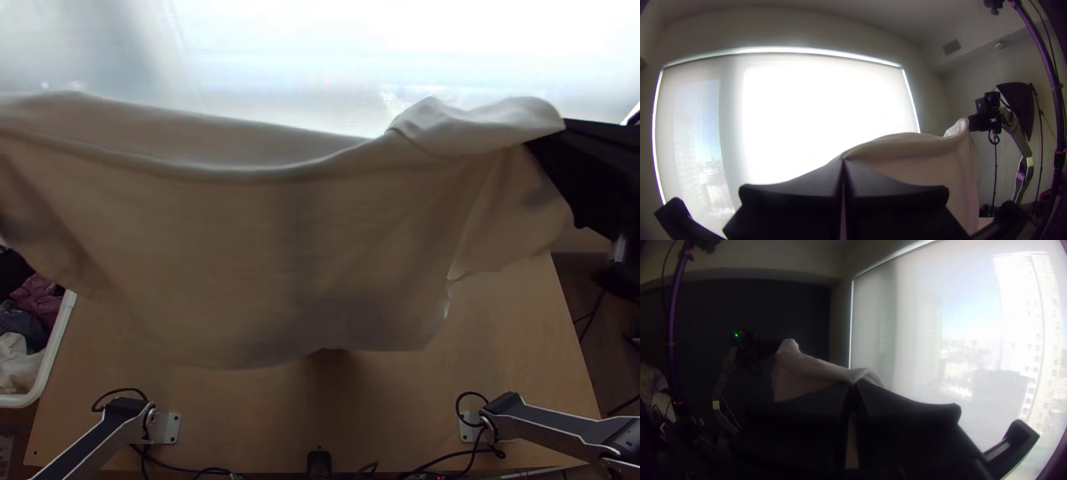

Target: Fold the t-shirt

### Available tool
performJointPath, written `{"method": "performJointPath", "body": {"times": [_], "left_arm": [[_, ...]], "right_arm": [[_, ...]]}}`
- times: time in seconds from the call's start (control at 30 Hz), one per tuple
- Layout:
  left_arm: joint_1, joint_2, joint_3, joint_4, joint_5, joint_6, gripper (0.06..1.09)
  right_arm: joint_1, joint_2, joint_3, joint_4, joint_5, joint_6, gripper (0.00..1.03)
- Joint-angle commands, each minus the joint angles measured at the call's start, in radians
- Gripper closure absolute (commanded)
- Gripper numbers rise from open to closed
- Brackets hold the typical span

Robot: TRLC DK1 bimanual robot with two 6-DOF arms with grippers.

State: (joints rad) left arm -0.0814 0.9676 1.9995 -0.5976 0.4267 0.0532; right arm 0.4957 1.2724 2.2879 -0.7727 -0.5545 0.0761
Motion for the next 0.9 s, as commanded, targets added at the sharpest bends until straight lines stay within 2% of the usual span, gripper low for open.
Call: {"method": "performJointPath", "body": {"times": [0.0, 0.07, 0.2, 0.27, 0.53, 0.87], "left_arm": [[0.022, -0.052, -0.159, -0.014, 0.006, 0.050, 1.05], [0.019, -0.053, -0.209, -0.014, 0.006, 0.099, 1.05], [-0.006, -0.033, -0.331, 0.013, 0.003, 0.178, 1.05], [-0.011, -0.029, -0.426, 0.073, 0.003, 0.209, 1.05], [-0.110, 0.109, -0.539, 0.274, 0.001, 0.206, 1.05], [-0.012, 0.301, -0.585, 0.432, 0.003, 0.270, 1.05]], "right_arm": [[-0.013, -0.013, -0.077, -0.011, 0.001, -0.013, 1.00], [-0.016, -0.011, -0.128, -0.010, 0.001, -0.016, 1.00], [-0.022, 0.019, -0.185, 0.001, 0.001, -0.079, 1.00], [-0.023, 0.042, -0.214, 0.019, 0.001, -0.085, 1.00], [-0.028, 0.104, -0.395, 0.184, -0.001, -0.099, 1.00], [-0.137, 0.240, -0.487, 0.285, -0.010, -0.142, 1.00]]}}
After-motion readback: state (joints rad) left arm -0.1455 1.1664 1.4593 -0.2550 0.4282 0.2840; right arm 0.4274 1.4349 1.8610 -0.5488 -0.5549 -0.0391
